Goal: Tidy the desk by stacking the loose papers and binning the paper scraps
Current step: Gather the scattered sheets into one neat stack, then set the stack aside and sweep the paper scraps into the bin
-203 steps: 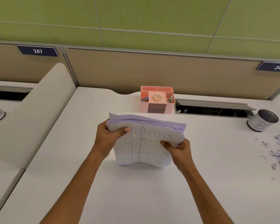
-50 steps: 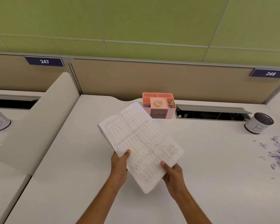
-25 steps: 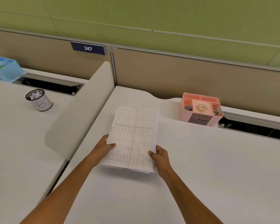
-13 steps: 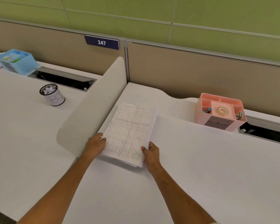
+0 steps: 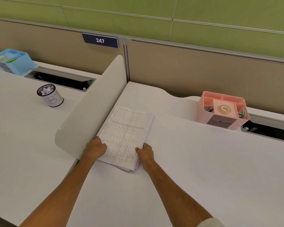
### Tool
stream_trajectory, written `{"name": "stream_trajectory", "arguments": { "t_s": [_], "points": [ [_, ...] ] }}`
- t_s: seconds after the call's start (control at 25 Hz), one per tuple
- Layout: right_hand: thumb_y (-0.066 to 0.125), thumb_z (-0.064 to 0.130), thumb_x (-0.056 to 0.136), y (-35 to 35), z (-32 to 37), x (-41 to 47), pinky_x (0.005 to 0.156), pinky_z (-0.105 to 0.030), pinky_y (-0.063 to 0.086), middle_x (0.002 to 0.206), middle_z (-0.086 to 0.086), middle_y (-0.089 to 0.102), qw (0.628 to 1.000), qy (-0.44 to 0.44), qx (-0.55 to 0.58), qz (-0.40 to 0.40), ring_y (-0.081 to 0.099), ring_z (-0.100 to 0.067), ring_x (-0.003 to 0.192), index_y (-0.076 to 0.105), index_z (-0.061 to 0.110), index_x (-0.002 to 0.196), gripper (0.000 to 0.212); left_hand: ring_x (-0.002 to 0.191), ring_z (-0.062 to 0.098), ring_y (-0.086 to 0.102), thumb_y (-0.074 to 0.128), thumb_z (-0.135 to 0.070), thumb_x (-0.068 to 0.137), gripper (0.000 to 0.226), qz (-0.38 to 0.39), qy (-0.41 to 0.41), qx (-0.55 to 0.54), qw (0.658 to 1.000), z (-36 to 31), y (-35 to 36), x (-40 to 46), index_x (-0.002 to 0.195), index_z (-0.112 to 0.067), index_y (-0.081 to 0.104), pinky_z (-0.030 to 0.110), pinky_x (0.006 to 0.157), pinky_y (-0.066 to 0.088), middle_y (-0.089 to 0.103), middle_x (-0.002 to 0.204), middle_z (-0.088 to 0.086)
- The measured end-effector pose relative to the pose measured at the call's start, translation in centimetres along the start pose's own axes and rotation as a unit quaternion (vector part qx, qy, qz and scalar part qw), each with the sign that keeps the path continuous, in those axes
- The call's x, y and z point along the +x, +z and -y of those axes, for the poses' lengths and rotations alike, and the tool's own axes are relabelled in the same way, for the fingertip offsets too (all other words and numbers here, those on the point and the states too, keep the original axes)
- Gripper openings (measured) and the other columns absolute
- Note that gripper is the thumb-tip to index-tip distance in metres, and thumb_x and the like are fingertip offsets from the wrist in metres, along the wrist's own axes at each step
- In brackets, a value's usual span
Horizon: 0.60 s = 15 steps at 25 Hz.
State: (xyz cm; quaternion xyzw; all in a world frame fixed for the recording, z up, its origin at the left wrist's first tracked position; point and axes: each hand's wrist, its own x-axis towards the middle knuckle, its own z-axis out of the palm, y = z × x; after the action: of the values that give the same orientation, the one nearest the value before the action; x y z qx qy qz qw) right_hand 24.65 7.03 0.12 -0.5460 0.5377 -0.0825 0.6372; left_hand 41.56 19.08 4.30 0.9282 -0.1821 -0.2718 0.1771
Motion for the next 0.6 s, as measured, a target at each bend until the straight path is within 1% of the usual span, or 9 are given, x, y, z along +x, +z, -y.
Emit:
{"name": "stream_trajectory", "arguments": {
  "t_s": [0.08, 0.16, 0.24, 0.32, 0.36, 0.44, 0.48, 0.52, 0.6],
  "points": [
    [0.057, 0.023, 0.093, -0.6, 0.5, -0.2, 0.086, -0.041, 0.058, 0.118, -0.004, 0.067, 1.000, 0.013, 0.001, 0.024, 0.067, -0.024, 0.100, 0.060, 0.015, 0.115, 0.023, 0.100, 0.030, 0.057, 0.049, -0.011, 0.086, 0.019, -0.015, -0.008, 0.021, 1.000, -0.4, 0.2, -0.3, 0.104, -0.005, 0.052, 0.042, 0.091, 0.049, 0.059, 0.113, 0.012],
    [0.058, 0.032, 0.093, -1.2, 0.8, -0.4, 0.083, -0.041, 0.059, 0.113, -0.005, 0.069, 0.999, 0.018, -0.015, 0.034, 0.068, -0.023, 0.096, 0.061, 0.013, 0.111, 0.026, 0.099, 0.031, 0.057, 0.049, -0.008, 0.086, 0.013, -0.023, -0.016, 0.035, 0.999, -0.8, 0.5, -0.6, 0.098, -0.004, 0.050, 0.039, 0.087, 0.049, 0.059, 0.109, 0.013],
    [0.059, 0.040, 0.091, -1.7, 1.1, -0.8, 0.082, -0.041, 0.059, 0.111, -0.004, 0.069, 0.998, 0.010, -0.046, 0.036, 0.069, -0.022, 0.094, 0.060, 0.013, 0.107, 0.032, 0.099, 0.031, 0.056, 0.048, -0.007, 0.086, 0.019, -0.024, -0.023, 0.040, 0.999, -1.0, 0.7, -0.9, 0.103, -0.001, 0.052, 0.036, 0.082, 0.047, 0.059, 0.111, 0.015],
    [0.058, 0.046, 0.090, -2.2, 1.0, -1.4, 0.086, -0.040, 0.058, 0.113, -0.004, 0.068, 0.995, -0.013, -0.100, 0.025, 0.067, -0.022, 0.096, 0.059, 0.015, 0.104, 0.034, 0.102, 0.033, 0.055, 0.048, -0.006, 0.085, 0.028, -0.027, -0.024, 0.032, 0.999, -1.1, 0.8, -1.1, 0.111, 0.003, 0.052, 0.036, 0.080, 0.046, 0.058, 0.117, 0.017],
    [0.057, 0.048, 0.090, -2.7, 1.0, -1.8, 0.091, -0.038, 0.055, 0.117, -0.005, 0.066, 0.989, -0.029, -0.141, 0.017, 0.065, -0.022, 0.101, 0.059, 0.016, 0.106, 0.036, 0.106, 0.035, 0.055, 0.048, -0.006, 0.084, 0.032, -0.031, -0.023, 0.033, 0.999, -1.1, 1.0, -1.2, 0.115, 0.004, 0.050, 0.038, 0.083, 0.047, 0.056, 0.121, 0.018],
    [0.054, 0.048, 0.092, -4.2, 0.8, -2.7, 0.101, -0.033, 0.044, 0.136, -0.005, 0.056, 0.978, -0.051, -0.202, -0.001, 0.056, -0.023, 0.120, 0.054, 0.014, 0.127, 0.049, 0.116, 0.037, 0.050, 0.047, -0.008, 0.082, 0.042, -0.047, -0.020, 0.049, 0.997, -1.3, 1.3, -1.5, 0.122, 0.004, 0.047, 0.049, 0.096, 0.046, 0.052, 0.129, 0.019],
    [0.055, 0.048, 0.092, -5.3, 0.7, -3.1, 0.104, -0.033, 0.039, 0.142, -0.005, 0.051, 0.977, -0.057, -0.206, -0.010, 0.051, -0.023, 0.127, 0.048, 0.013, 0.136, 0.056, 0.119, 0.038, 0.048, 0.047, -0.007, 0.081, 0.044, -0.055, -0.011, 0.055, 0.997, -1.6, 1.6, -1.8, 0.124, 0.003, 0.045, 0.052, 0.099, 0.043, 0.051, 0.131, 0.020],
    [0.056, 0.046, 0.092, -6.6, 0.4, -3.6, 0.105, -0.032, 0.038, 0.141, -0.005, 0.051, 0.978, -0.060, -0.200, -0.015, 0.049, -0.022, 0.129, 0.045, 0.015, 0.140, 0.059, 0.121, 0.037, 0.047, 0.047, -0.007, 0.082, 0.045, -0.061, 0.003, 0.057, 0.996, -2.1, 1.9, -2.3, 0.126, 0.003, 0.044, 0.052, 0.101, 0.041, 0.050, 0.132, 0.019],
    [0.059, 0.041, 0.090, -9.6, -0.5, -4.6, 0.102, -0.032, 0.042, 0.124, -0.002, 0.061, 0.980, -0.071, -0.185, -0.030, 0.055, -0.021, 0.120, 0.047, 0.017, 0.137, 0.054, 0.127, 0.035, 0.042, 0.048, -0.008, 0.088, 0.047, -0.070, 0.047, 0.056, 0.995, -3.7, 3.0, -3.7, 0.133, 0.001, 0.041, 0.049, 0.104, 0.037, 0.048, 0.138, 0.017]
  ]
}}
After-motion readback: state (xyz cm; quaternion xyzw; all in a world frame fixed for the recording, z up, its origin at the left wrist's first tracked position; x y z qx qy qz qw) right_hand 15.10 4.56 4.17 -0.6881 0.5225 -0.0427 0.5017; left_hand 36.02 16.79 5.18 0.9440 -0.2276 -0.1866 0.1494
